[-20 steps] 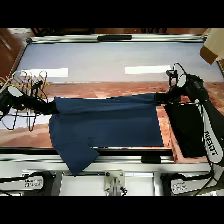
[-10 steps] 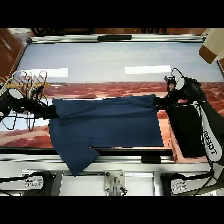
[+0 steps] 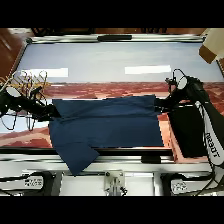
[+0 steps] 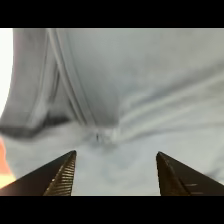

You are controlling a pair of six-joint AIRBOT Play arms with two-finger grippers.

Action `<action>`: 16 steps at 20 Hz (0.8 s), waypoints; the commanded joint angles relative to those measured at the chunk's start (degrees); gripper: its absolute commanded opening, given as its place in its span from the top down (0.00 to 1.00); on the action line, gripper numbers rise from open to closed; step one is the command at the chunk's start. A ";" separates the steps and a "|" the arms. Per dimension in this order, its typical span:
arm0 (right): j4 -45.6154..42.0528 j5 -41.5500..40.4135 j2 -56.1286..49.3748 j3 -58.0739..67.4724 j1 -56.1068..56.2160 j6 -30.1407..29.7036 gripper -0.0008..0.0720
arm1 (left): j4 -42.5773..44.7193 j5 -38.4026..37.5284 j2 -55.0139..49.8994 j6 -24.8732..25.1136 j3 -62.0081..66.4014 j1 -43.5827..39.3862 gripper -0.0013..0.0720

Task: Fold the shirts.

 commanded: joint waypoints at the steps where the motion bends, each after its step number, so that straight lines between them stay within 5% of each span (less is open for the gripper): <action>1: -4.68 9.60 5.51 0.04 -2.51 -4.35 0.34 | 0.02 -12.04 2.16 1.16 3.45 2.38 0.16; 4: -4.42 16.76 11.15 -1.62 -9.29 -7.54 0.34 | 0.07 -14.47 9.49 1.75 -2.23 7.52 0.18; 12: -0.33 12.22 23.89 -14.19 -19.61 -7.72 0.34 | 0.02 -4.72 29.35 6.27 -38.40 15.34 0.18; 14: 0.07 11.65 23.89 -14.36 -19.61 -7.72 0.34 | 0.26 -3.65 28.74 5.90 -40.81 14.75 0.32; 16: -0.11 10.71 23.89 -14.36 -19.61 -7.72 0.34 | 0.42 -3.54 28.20 5.84 -40.81 13.99 0.32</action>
